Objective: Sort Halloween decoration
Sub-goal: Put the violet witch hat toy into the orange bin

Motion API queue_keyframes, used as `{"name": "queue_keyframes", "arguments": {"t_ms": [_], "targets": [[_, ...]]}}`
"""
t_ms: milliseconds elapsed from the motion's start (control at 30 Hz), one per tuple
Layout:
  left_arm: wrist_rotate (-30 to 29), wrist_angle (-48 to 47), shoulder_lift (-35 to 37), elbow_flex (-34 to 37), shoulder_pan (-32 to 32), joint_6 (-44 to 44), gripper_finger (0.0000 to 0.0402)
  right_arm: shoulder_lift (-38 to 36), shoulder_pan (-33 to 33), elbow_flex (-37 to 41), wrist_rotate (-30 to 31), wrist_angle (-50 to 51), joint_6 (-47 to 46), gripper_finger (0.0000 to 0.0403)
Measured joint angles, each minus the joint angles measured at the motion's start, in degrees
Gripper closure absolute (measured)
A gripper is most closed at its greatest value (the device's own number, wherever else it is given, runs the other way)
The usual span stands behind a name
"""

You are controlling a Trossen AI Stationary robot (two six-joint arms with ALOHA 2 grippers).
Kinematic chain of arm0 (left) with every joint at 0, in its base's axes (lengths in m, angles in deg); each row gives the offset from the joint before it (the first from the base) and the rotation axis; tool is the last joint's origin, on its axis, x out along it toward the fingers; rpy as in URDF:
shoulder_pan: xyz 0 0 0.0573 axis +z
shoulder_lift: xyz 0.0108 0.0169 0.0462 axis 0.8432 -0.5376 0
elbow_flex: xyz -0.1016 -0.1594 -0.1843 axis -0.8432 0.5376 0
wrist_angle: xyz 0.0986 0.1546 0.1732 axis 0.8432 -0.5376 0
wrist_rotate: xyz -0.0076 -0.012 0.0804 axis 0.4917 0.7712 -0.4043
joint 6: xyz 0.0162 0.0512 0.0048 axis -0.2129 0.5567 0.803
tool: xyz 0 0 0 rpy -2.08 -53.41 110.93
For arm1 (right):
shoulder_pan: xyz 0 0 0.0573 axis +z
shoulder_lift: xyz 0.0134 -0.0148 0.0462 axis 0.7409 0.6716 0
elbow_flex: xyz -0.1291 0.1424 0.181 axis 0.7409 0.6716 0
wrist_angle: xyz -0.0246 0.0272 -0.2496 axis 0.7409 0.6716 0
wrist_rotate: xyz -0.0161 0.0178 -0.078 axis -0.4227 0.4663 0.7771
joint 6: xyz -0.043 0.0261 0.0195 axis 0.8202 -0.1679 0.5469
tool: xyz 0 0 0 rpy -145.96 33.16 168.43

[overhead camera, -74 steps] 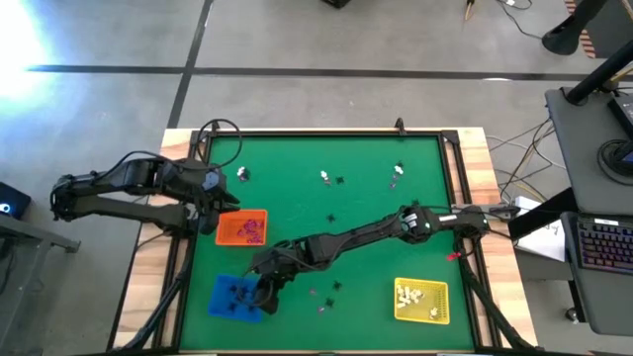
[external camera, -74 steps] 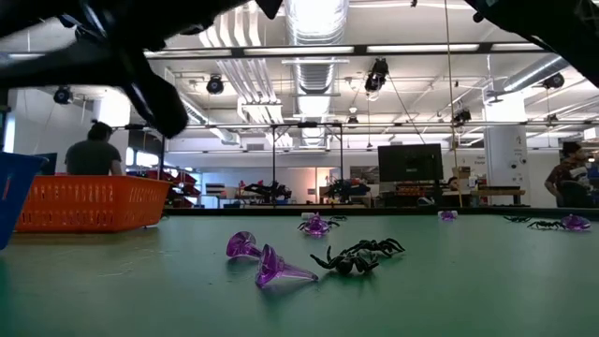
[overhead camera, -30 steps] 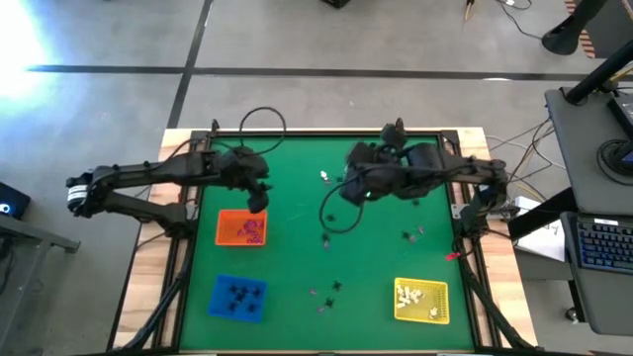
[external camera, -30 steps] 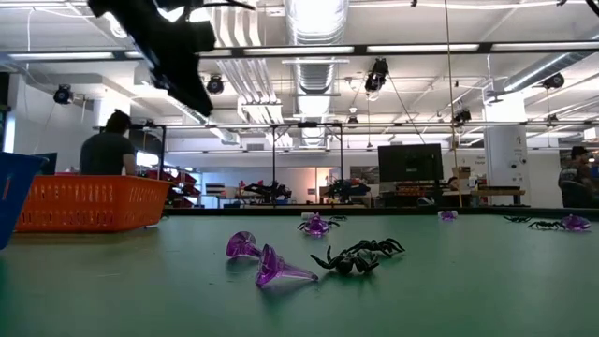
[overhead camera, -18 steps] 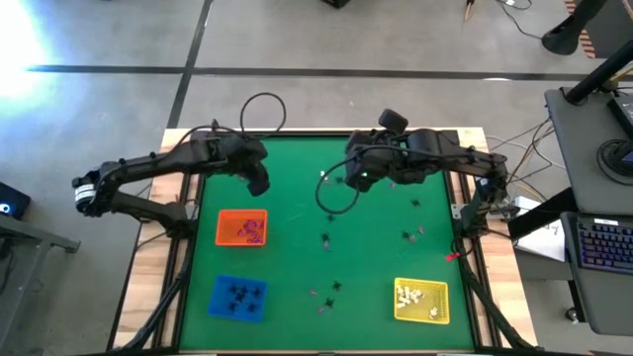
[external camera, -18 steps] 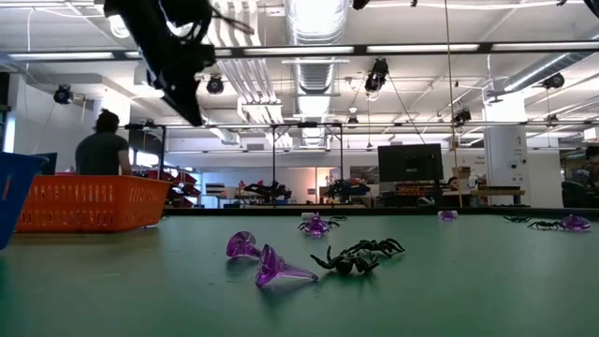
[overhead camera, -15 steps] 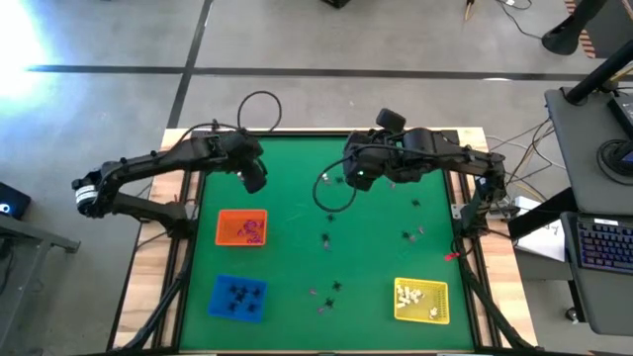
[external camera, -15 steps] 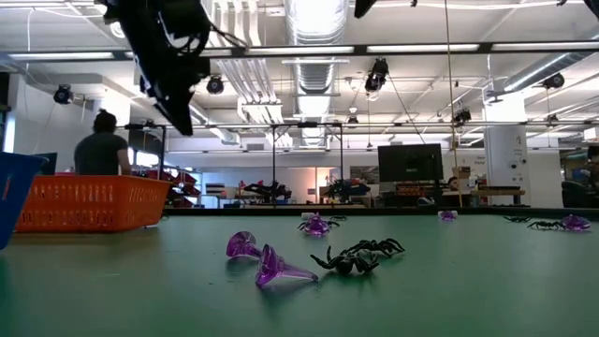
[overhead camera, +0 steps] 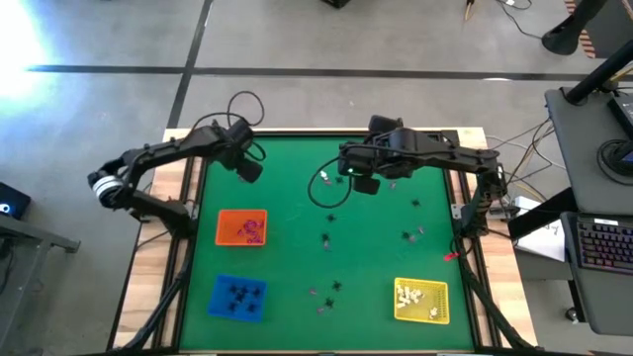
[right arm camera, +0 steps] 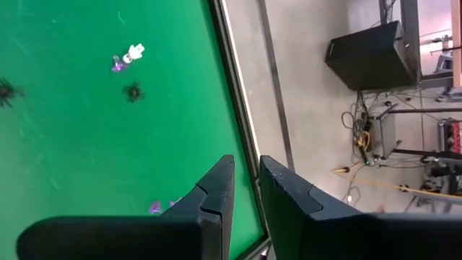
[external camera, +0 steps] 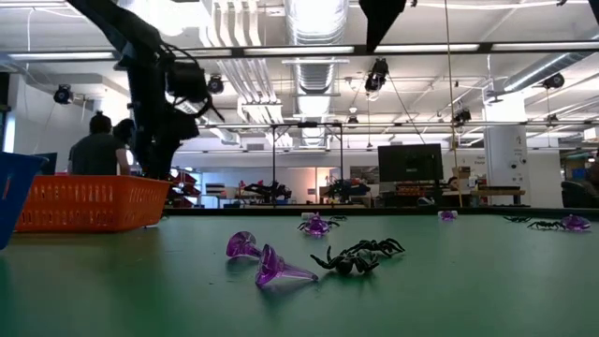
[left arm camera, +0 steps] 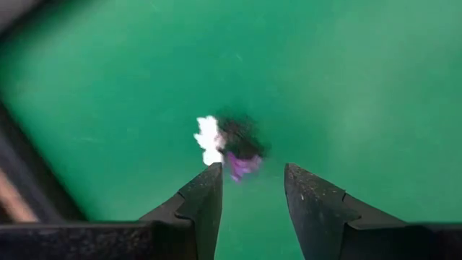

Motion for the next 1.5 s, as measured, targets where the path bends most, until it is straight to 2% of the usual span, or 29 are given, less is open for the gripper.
{"name": "queue_keyframes", "arguments": {"t_ms": [200,500,967,1300,1500], "targets": [[0.49,3.17,-4.17,1.34,0.15,1.46,0.027,-0.02,-0.19,1.01,-0.07,-0.66,0.68,0.0343],[0.35,2.66,-9.64,1.5,0.78,3.52,0.027,-0.02,-0.36,1.01,-0.16,-0.74,0.65,0.0343],[0.92,1.87,-14.36,1.59,1.16,6.41,0.027,-0.02,-0.36,1.01,-0.2,-0.92,-0.3,0.0346],[0.66,2.45,-14.57,1.39,1.34,8.18,0.0274,0.0,-0.36,1.01,-0.18,-1.62,-0.92,0.0346],[0.84,2.86,-14.5,1.71,1.39,8.91,0.0305,0.0,-0.36,1.01,-0.17,-1.83,-0.96,0.0346]]}}
